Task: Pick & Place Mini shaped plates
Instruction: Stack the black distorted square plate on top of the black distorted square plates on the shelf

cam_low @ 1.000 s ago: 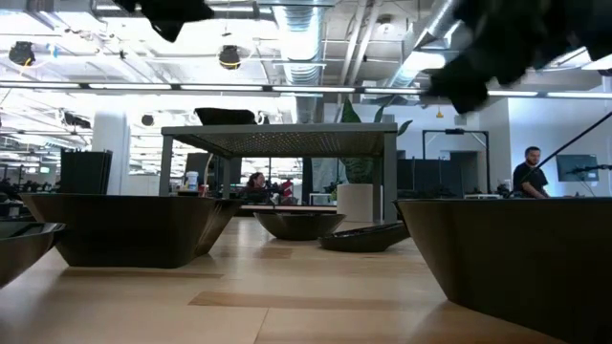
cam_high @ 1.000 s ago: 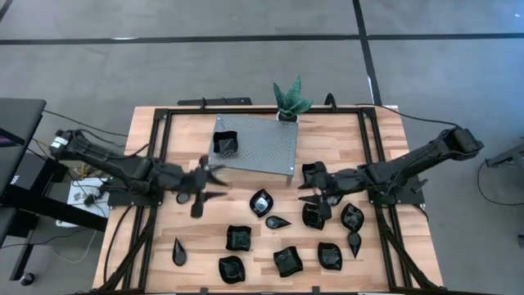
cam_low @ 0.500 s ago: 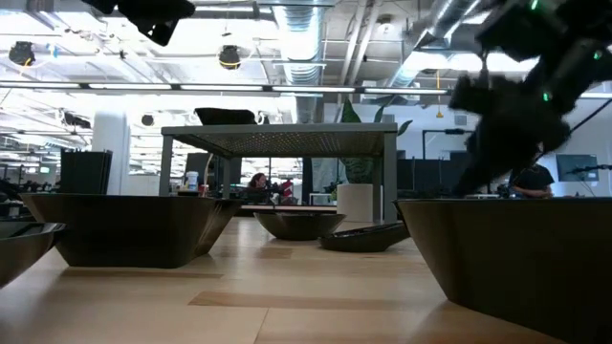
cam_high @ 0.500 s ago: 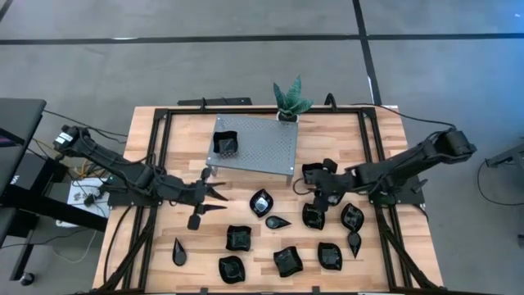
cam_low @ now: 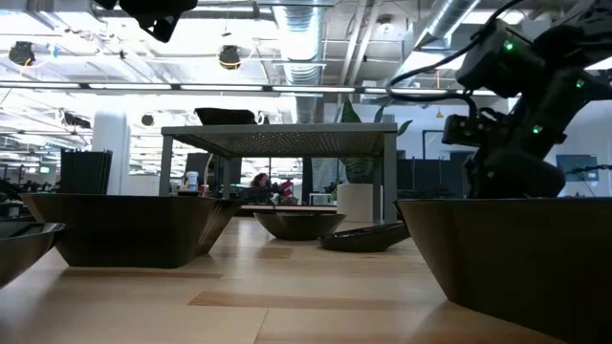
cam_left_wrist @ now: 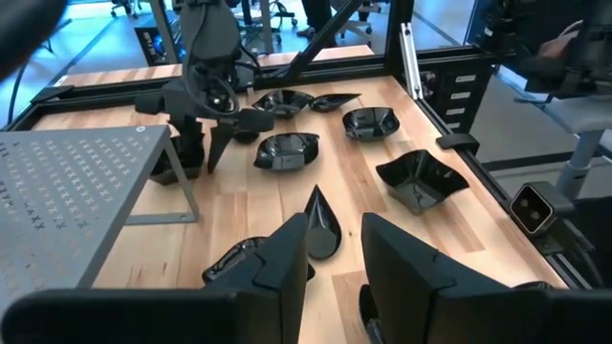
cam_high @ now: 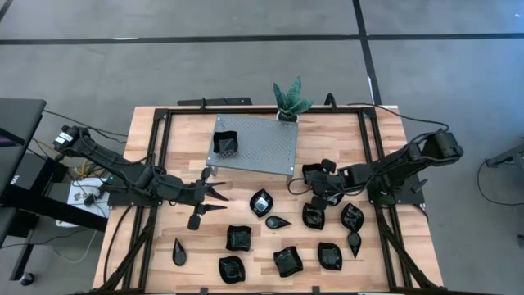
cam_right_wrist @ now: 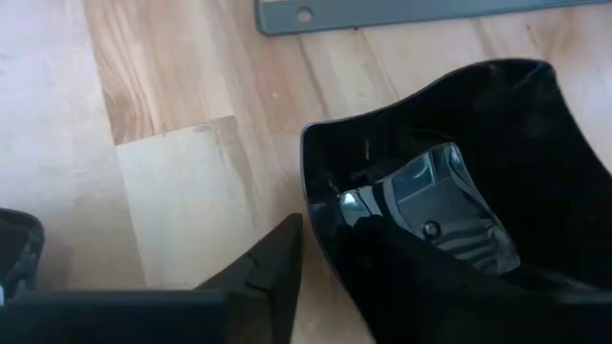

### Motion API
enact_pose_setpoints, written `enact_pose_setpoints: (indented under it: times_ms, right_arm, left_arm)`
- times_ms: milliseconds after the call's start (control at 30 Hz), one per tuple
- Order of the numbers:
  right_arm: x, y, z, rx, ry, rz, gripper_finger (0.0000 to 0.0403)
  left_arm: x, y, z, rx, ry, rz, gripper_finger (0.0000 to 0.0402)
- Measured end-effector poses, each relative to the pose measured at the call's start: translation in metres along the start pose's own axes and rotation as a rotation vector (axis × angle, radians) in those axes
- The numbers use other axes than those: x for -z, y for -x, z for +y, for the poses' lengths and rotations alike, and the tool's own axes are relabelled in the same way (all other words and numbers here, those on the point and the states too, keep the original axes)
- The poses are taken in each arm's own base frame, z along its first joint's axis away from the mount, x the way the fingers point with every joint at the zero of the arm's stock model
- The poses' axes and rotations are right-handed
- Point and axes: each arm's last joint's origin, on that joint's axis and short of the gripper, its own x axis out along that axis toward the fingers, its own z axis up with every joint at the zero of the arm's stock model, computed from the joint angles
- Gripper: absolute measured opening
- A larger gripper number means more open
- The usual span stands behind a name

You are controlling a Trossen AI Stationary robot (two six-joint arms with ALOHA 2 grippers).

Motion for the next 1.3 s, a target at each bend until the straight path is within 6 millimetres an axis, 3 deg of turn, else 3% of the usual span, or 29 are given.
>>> enact_pose_setpoints:
  times_ms: [200,367,567,833,1033,1300]
  right_arm:
    - [-0.007,0.008,0.001,-0.068,-0.009,-0.006,0.0009]
    - [-0.033,0.025,0.014,-0.202,-0.027,-0.055,0.0014]
    - [-0.07,0.056,0.05,-0.409,0.05,-0.157,0.0006]
    - [-0.095,0.09,0.104,-0.557,0.387,-0.338,0.0005]
    - [-0.105,0.085,0.128,-0.597,0.549,-0.352,0.0002]
    - [-0.13,0.066,0.14,-0.626,0.54,-0.329,0.0003]
  left_arm:
    - [0.0,0.0,0.0,0.0,0.0,0.0,0.0104]
    - [0.001,-0.002,-0.001,0.001,0.019,0.003,0.0104]
    - [0.007,-0.018,-0.006,0.005,0.008,0.036,0.0104]
    - [0.014,-0.06,-0.018,0.002,-0.109,-0.058,0.0122]
    - [0.019,-0.084,-0.018,0.052,-0.177,-0.154,0.0171]
    - [0.042,-0.111,-0.016,0.17,-0.181,-0.133,0.0191]
